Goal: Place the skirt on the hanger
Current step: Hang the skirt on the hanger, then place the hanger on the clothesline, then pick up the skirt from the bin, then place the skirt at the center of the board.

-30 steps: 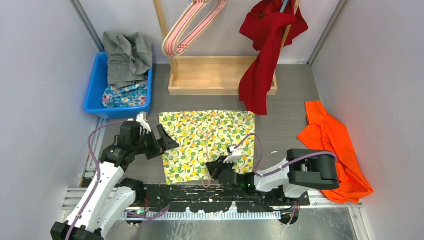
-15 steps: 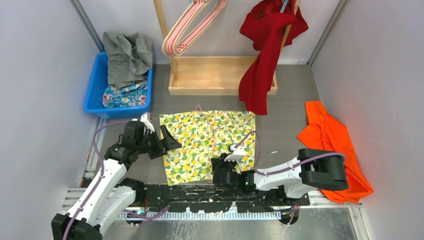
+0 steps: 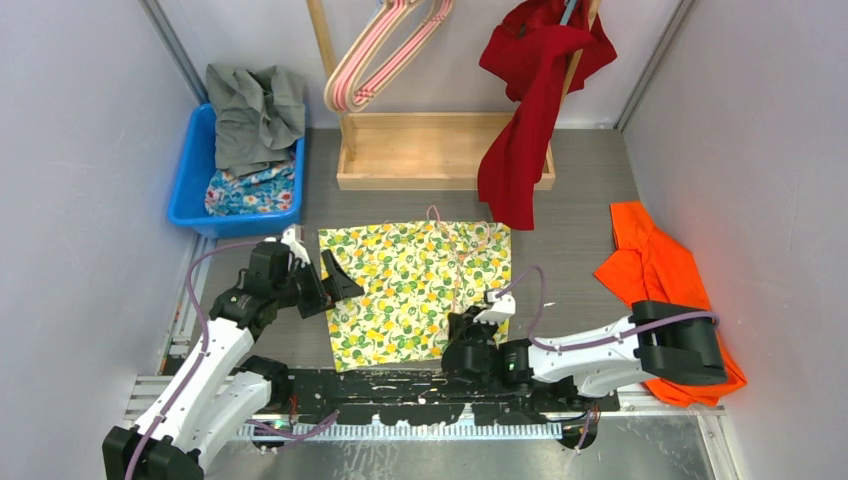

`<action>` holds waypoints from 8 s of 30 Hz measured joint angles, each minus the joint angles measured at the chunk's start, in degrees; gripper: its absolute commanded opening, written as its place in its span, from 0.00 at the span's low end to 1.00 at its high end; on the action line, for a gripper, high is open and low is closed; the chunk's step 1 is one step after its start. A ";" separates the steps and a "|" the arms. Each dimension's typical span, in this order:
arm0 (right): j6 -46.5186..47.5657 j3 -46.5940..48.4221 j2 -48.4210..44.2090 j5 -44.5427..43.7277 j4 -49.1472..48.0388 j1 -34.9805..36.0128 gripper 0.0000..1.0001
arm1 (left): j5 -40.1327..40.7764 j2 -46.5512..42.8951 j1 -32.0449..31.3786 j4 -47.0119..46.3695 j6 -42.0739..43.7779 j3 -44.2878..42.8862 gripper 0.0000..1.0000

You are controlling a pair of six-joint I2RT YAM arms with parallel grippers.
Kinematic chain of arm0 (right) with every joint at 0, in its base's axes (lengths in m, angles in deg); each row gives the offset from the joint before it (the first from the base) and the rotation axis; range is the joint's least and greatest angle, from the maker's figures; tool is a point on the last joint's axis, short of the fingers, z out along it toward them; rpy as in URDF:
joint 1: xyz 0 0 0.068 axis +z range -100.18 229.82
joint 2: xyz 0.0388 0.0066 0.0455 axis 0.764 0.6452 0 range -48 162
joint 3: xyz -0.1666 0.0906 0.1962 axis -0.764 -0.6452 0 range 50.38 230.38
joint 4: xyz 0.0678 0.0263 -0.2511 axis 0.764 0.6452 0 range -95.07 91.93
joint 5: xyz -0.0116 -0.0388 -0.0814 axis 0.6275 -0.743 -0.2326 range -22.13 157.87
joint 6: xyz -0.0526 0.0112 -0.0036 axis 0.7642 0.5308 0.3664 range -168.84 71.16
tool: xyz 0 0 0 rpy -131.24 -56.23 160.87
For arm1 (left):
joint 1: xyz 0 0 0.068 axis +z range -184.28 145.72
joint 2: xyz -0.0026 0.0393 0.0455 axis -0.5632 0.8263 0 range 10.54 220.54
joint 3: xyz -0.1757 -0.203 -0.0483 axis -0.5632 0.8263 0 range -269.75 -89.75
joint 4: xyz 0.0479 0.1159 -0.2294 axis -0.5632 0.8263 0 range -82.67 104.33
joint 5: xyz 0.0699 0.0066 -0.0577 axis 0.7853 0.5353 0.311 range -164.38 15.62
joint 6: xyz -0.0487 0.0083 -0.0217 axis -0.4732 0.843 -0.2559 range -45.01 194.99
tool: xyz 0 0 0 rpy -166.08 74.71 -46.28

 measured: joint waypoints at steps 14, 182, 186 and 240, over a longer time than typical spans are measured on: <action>12.00 6.73 1.99 -0.90 1.70 2.23 0.01 | 0.09 0.00 -0.20 -0.11 -0.17 0.20 0.93; 43.76 21.73 -32.57 65.75 25.51 -62.97 0.63 | 47.84 87.41 25.09 3.30 10.73 -76.28 0.00; 43.58 21.07 -32.50 66.16 24.50 -62.99 0.62 | 45.88 81.77 25.16 2.36 10.56 -71.19 0.00; 42.32 33.22 -49.20 64.17 42.60 -62.99 0.63 | -17.70 30.08 23.98 8.15 -11.34 -89.99 0.06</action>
